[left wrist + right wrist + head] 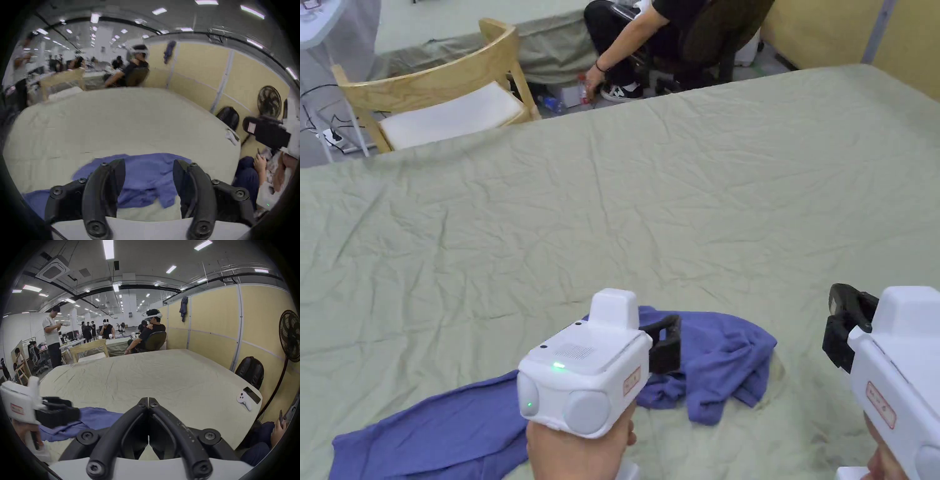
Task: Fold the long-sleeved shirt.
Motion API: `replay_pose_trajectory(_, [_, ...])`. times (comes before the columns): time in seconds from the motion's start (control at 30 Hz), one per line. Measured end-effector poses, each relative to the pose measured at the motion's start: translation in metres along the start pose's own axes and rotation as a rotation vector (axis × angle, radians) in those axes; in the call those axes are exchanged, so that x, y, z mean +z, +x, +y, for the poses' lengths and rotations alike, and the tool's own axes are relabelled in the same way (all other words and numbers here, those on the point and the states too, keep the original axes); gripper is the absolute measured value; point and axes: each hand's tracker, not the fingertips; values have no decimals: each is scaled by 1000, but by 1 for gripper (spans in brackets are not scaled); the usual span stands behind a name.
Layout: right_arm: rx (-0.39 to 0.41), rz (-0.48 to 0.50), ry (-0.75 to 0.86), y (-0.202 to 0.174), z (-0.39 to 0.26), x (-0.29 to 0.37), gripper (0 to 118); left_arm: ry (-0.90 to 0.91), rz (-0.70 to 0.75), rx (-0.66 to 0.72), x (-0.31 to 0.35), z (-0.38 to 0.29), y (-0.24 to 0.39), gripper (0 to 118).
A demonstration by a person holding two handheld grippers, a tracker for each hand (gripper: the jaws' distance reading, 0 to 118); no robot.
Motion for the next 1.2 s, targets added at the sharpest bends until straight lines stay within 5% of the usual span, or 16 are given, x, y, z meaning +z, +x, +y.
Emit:
replay_pose_trajectory(0.27, [65, 93, 33, -51, 7, 16, 2, 95, 311, 99, 141, -35, -84, 56])
replay_pose_trajectory(0.4, [81, 143, 44, -71, 9, 23, 2, 101, 402, 135, 201, -61, -104, 18])
replay_pose_trajectory(0.5, [88, 175, 56, -84, 10, 26, 2, 107, 440, 169, 234, -80, -115, 2])
replay_pose_trajectory(0.77, [116, 208, 55, -103, 11, 27, 2, 57, 454, 250, 260, -99, -144, 0])
replay_pose_trajectory(0.97, [140, 213, 30, -105, 6, 22, 2, -203, 359, 289, 230, -96, -209, 0])
replay_pose_trajectory(1.03, [148, 209, 17, -105, 3, 17, 2, -210, 374, 284, 215, -94, -229, 23])
replay_pose_trajectory(1.07, [152, 205, 11, -105, 2, 15, 2, -219, 375, 289, 206, -93, -241, 56])
replay_pose_trajectory(1.1, [155, 199, 2, -105, 0, 12, 2, -238, 399, 293, 195, -92, -254, 70])
replay_pose_trajectory(1.2, [163, 183, -31, -105, -5, -2, 2, -263, 435, 289, 160, -94, -290, 69])
